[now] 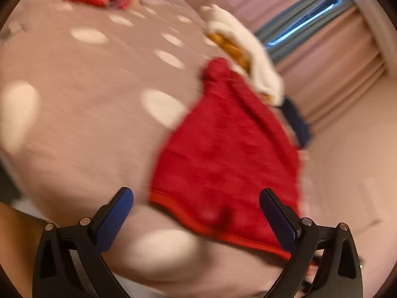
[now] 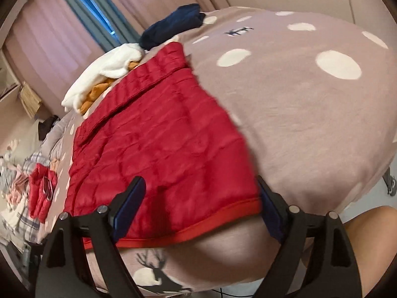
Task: Fold large clothes
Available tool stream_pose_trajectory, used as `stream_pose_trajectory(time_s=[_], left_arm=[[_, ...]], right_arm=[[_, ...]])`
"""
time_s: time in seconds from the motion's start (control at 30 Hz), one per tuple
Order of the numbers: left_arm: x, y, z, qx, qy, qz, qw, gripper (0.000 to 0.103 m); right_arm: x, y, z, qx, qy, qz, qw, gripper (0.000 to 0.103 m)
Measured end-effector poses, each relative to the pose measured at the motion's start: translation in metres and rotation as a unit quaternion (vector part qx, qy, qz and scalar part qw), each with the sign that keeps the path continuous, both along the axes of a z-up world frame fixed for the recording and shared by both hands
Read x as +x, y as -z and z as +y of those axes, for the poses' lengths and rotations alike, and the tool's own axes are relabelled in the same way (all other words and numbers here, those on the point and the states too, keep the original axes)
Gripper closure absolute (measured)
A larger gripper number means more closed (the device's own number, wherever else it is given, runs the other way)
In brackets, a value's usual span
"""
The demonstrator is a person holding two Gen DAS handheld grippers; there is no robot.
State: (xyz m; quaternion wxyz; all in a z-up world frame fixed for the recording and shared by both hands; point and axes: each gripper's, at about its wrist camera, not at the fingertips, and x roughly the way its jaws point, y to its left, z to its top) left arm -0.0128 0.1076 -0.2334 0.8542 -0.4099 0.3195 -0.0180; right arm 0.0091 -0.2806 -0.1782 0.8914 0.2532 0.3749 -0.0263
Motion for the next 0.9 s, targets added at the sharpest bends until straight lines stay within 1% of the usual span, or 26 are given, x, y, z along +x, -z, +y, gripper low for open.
stream_pose_trajectory(time_s=[0.03,0.07,0.13,0.17,0.2,0.27,0.3,0.33,0.4,0.43,0.47,0.5,0.53,0.6,0.67,0.7,0.77,0.83,0.9], left_arm=[[0.005,0.005,-0.001,-0.054,0.016,-0.007,0.9984,0.003],[0.011,0.011,-0.002,-0.104,0.029,-0.01,0.9941,0.003],[0.021,0.02,-0.004,-0.164,0.031,-0.014,0.9859,0.003],[0.025,0.021,-0.006,-0.169,0.023,-0.013,0.9852,0.003],[0.031,0.019,-0.008,-0.163,0.019,-0.01,0.9863,0.003],[0.043,0.011,-0.015,-0.145,0.032,-0.005,0.9889,0.003],[0.052,0.006,-0.022,-0.131,0.051,-0.005,0.9901,0.003],[0.06,0.004,-0.023,-0.125,0.065,-0.006,0.9901,0.004],[0.074,0.001,-0.032,-0.109,0.077,-0.004,0.9911,0.012],[0.08,0.002,-0.035,-0.096,0.077,-0.002,0.9924,0.014],[0.087,0.004,-0.039,-0.08,0.075,0.001,0.994,0.019],[0.092,0.007,-0.043,-0.056,0.066,0.006,0.9962,0.032],[0.093,0.008,-0.045,-0.037,0.058,0.008,0.9976,0.038],[0.096,0.014,-0.05,0.01,0.047,0.0,0.9989,0.055],[0.096,0.017,-0.053,0.034,0.038,-0.012,0.9986,0.063],[0.092,0.019,-0.052,0.048,0.038,-0.019,0.998,0.066],[0.085,0.02,-0.057,0.093,0.037,-0.036,0.9944,0.07],[0.078,0.019,-0.067,0.146,0.029,-0.051,0.9875,0.07],[0.077,0.017,-0.079,0.199,0.02,-0.056,0.9781,0.07]], right_arm=[[0.002,0.0,0.004,0.015,-0.007,-0.002,1.0,0.016],[0.004,0.0,0.007,0.038,-0.009,-0.006,0.999,0.016],[0.009,0.002,0.008,0.084,-0.012,-0.009,0.996,0.016],[0.011,0.004,0.009,0.104,-0.013,-0.008,0.994,0.016],[0.014,0.006,0.009,0.118,-0.013,-0.008,0.993,0.016],[0.016,0.006,0.009,0.139,-0.011,-0.014,0.99,0.016],[0.018,0.008,0.007,0.153,-0.008,-0.017,0.988,0.019],[0.02,0.009,0.007,0.161,-0.005,-0.016,0.987,0.02],[0.027,0.012,0.01,0.166,-0.005,-0.011,0.986,0.032],[0.032,0.012,0.014,0.158,-0.009,-0.007,0.987,0.035],[0.035,0.013,0.017,0.147,-0.015,-0.008,0.989,0.039],[0.039,0.014,0.022,0.133,-0.021,-0.013,0.991,0.045],[0.041,0.016,0.022,0.122,-0.024,-0.017,0.992,0.049],[0.042,0.022,0.024,0.086,-0.022,-0.033,0.996,0.065],[0.04,0.026,0.026,0.051,-0.024,-0.049,0.997,0.075],[0.041,0.026,0.03,0.031,-0.029,-0.055,0.998,0.077],[0.04,0.025,0.034,0.004,-0.034,-0.06,0.998,0.078],[0.04,0.024,0.037,-0.013,-0.036,-0.062,0.997,0.078],[0.048,0.026,0.033,-0.021,-0.037,-0.064,0.997,0.079]])
